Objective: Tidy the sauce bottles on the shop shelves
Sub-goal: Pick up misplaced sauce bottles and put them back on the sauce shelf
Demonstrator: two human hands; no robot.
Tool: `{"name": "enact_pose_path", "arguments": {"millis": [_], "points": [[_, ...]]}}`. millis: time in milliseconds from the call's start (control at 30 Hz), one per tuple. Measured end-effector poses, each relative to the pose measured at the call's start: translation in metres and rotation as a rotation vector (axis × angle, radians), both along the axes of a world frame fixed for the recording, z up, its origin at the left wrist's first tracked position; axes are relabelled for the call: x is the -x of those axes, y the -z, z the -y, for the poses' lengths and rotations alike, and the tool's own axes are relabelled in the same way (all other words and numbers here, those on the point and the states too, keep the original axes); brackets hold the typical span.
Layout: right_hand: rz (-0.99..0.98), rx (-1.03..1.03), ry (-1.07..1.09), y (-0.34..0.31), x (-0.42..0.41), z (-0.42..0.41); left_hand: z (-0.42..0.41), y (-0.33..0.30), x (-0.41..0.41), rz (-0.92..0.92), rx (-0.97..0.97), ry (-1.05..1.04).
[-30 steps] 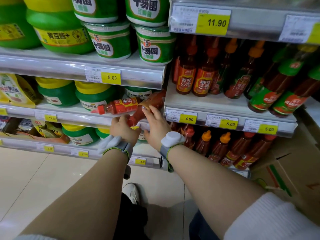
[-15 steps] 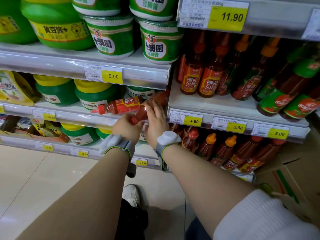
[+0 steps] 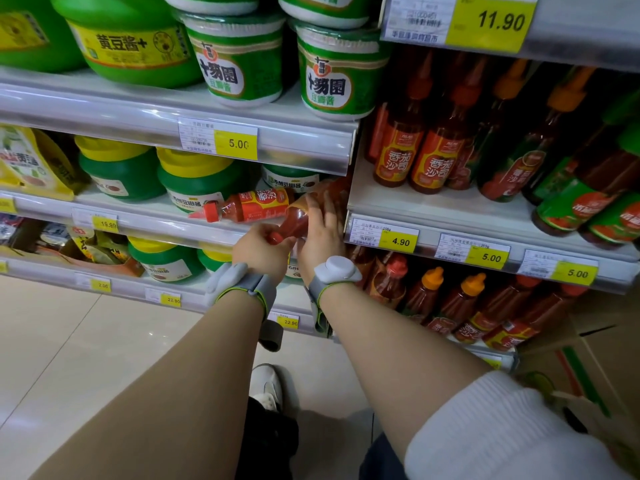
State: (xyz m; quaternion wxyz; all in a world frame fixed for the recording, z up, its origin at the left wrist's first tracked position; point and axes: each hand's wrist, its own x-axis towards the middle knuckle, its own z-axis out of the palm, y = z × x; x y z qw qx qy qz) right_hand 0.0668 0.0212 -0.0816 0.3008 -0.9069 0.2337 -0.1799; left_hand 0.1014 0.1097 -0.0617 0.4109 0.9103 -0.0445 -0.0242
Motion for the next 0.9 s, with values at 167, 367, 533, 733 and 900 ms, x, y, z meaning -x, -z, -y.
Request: {"name": "enact_pose_path", "arguments": {"millis": [167,367,533,733,900], "points": [[0.014,0.004,0.009,0.002,-0.001,-0.002,-0.001,-0.001,0.001,-0.003,0.023,-0.009],[0.040,-0.003,0.026,0.001,-0.003,-0.008,-0.007,-0.011,0.002,0.019,0.028,-0.014],[0.054,0.026,0.022,-0.003,0.001,-0.013,-0.014,-0.019,0.006,0.028,0.020,-0.032],[0.046,0.010,0.033,-0.012,0.008,-0.019,-0.018,-0.033,0.014,0.036,0.057,-0.036],[0.074,-0.073,0.045,-0.022,0.017,-0.025,-0.022,-0.042,0.024,0.065,0.088,-0.045]]}}
